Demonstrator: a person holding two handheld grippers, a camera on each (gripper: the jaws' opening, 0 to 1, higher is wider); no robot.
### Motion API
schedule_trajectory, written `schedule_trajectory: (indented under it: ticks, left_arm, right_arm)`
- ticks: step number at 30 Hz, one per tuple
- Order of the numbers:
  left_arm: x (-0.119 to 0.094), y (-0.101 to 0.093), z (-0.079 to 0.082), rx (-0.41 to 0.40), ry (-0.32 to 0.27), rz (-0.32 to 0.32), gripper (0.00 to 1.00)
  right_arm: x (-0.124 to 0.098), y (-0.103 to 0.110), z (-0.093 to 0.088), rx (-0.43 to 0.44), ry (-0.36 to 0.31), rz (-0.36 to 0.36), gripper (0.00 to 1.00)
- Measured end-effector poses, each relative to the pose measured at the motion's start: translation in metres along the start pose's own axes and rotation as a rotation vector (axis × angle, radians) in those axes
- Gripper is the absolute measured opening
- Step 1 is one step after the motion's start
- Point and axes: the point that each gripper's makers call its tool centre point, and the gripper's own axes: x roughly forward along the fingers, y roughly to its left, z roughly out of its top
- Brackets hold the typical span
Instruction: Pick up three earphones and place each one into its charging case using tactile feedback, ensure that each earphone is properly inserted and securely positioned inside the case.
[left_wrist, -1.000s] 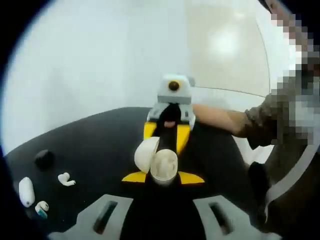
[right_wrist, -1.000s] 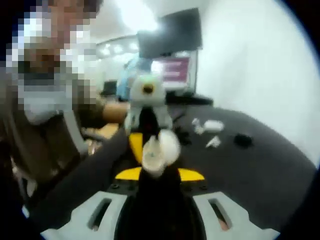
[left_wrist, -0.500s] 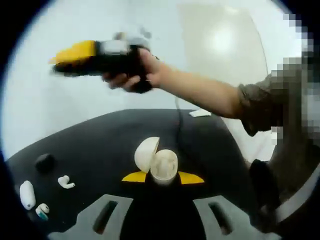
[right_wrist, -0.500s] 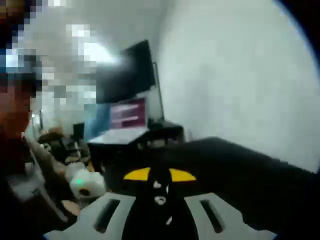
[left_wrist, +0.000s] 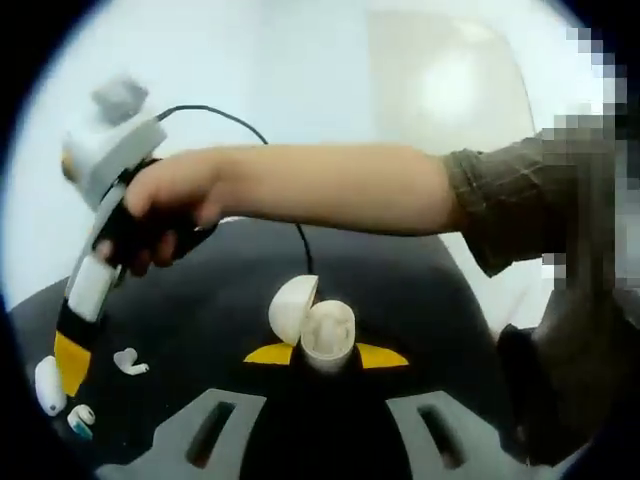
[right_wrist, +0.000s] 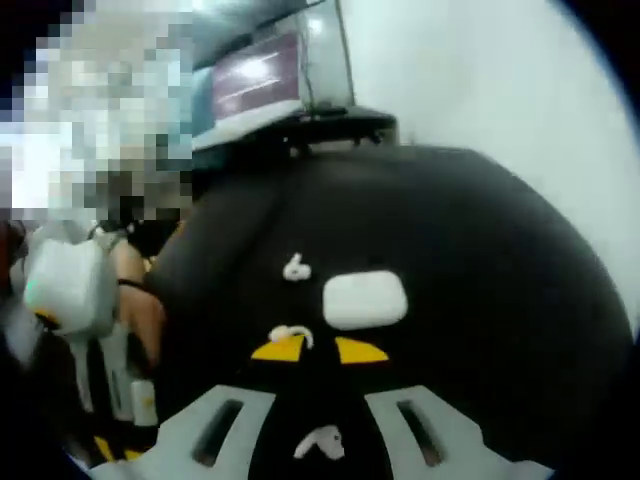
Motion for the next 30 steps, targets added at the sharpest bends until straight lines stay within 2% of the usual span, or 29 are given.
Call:
schedule_trajectory:
  ticks: [3,8,12,15,18,21,22,25,28,30]
  left_arm:
    - [0.0,0.0,0.0,-0.003,0.0,0.004,0.18]
    - [0.0,0.0,0.0,0.005,0.0,0.004,0.18]
    - [-0.001,-0.003,0.003,0.007,0.0,0.005,0.18]
    - [0.001,-0.002,0.005,0.01,0.001,0.008,0.18]
    - [0.001,-0.004,0.005,0.034,0.0,0.012,0.18]
    - [-0.002,-0.003,0.005,0.048,-0.002,0.013,0.18]
    - [-0.002,-0.001,0.005,0.044,-0.002,0.013,0.18]
    - [-0.003,0.0,0.004,0.031,-0.003,0.012,0.18]
    - [-0.003,0.001,0.004,0.028,-0.004,0.011,0.18]
    - [-0.004,0.003,0.003,0.01,-0.004,0.007,0.18]
  right_arm:
    - [0.004,0.001,-0.006,0.05,0.019,0.005,0.1]
    - [0.0,0.008,-0.003,0.027,0.016,-0.003,0.09]
    - [-0.001,0.024,-0.002,0.045,0.027,0.04,0.1]
    - [0.003,0.023,-0.001,0.025,0.05,0.008,0.09]
    - [0.007,0.021,0.0,0.096,0.047,-0.05,0.07]
    - [0.002,0.028,0.004,0.033,0.046,-0.065,0.05]
    - [-0.002,0.029,0.007,0.022,0.03,-0.077,0.05]
    - [-0.022,0.037,0.018,-0.023,-0.073,-0.138,0.05]
    - [-0.055,0.035,0.027,-0.053,-0.192,-0.255,0.05]
    - [-0.092,0.031,0.036,-0.116,-0.29,-0.398,0.05]
